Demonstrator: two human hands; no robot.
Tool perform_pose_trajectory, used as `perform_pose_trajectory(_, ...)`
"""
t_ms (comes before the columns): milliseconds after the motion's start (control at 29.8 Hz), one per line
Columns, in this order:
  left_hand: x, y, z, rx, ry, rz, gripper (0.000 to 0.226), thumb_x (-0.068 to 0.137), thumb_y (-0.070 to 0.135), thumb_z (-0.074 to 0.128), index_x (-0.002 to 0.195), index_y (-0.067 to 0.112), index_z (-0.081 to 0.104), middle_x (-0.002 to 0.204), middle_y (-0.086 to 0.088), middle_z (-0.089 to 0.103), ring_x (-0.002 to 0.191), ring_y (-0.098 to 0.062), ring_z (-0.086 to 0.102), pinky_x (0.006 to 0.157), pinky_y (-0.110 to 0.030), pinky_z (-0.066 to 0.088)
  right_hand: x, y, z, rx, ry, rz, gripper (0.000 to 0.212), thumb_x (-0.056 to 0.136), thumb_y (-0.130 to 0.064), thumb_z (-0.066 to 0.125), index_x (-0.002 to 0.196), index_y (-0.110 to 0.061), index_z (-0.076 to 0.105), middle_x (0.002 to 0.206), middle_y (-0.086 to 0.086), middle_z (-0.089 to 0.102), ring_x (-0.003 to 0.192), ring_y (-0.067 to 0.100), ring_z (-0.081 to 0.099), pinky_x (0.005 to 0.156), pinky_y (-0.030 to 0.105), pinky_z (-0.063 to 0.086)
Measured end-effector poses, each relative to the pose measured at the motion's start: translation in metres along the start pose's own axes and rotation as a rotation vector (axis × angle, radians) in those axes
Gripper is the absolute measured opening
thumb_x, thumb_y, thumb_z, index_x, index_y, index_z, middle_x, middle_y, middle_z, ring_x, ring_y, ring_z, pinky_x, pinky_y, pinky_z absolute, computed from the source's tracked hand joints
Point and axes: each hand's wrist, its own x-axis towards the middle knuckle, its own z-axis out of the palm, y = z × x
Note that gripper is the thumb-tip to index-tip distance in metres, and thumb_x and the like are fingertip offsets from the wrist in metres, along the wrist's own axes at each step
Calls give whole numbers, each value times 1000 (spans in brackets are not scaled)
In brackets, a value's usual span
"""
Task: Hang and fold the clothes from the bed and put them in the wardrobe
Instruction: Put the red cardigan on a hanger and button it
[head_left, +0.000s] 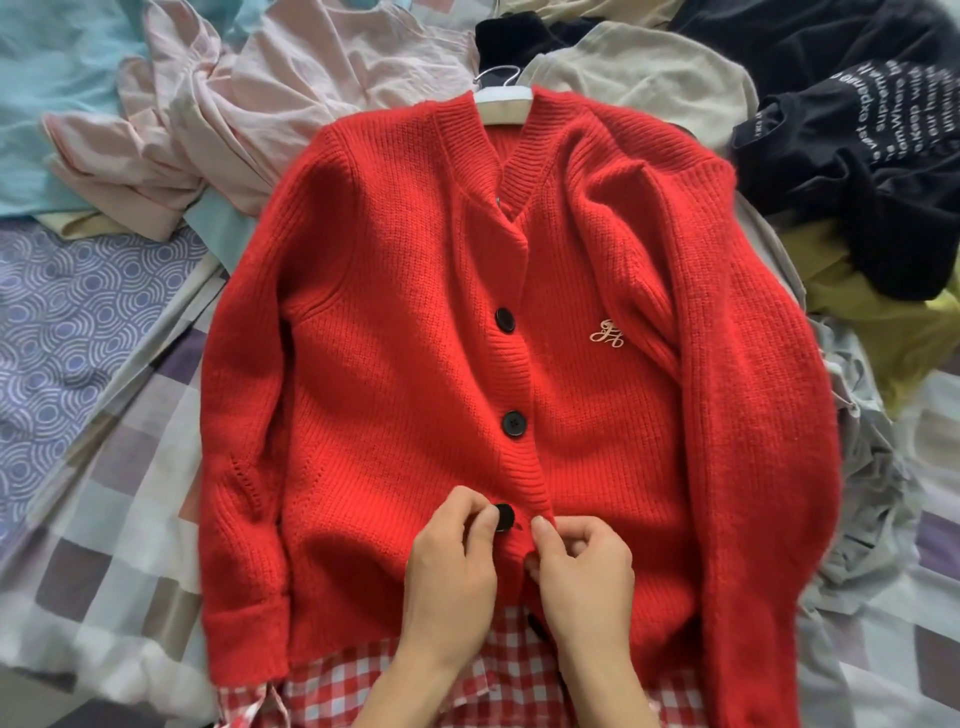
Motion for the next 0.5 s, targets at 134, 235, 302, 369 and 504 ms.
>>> perform_pose_trajectory(134,5,2,-9,-300,33,-190,15,94,13,51,81,15,58,64,3,59,55,1,52,56,-12,41,-9,-6,-19,167,-131,-59,10,86,-10,63,77,-12,64,66,3,70,60,11,66,63,27,54)
perform_pose_trajectory(235,-19,-7,-4,-115,128,-50,19,89,36,56,72,26,56,66,9,60,58,0,54,59,-8,40,-13,5,-37,43,-269,-130,14,87,-9,62,75,-18,64,64,3,69,59,11,64,65,32,55)
perform_pose_trajectory(302,-42,-21,5,70,108,59,18,82,45,49,72,29,51,68,17,56,59,3,50,57,-8,37,-15,24,-43,-257,-441,-203,13,85,-16,58,76,-22,65,66,-3,68,66,9,63,70,30,53)
perform_pose_trajectory(369,-59,-42,15,310,71,179,11,80,43,48,82,33,48,80,16,50,69,0,48,61,-14,40,-19,46,-42,-552,-507,-308,20,81,-26,48,93,-28,64,87,-10,62,86,7,61,80,24,48)
perform_pose_trajectory(504,-66,-62,31,654,114,127,48,72,51,48,104,14,48,97,-8,42,81,-24,41,61,-39,49,-19,72,-39,-744,-298,-496,51,58,-16,84,100,-26,59,83,-5,57,70,16,64,56,26,53)
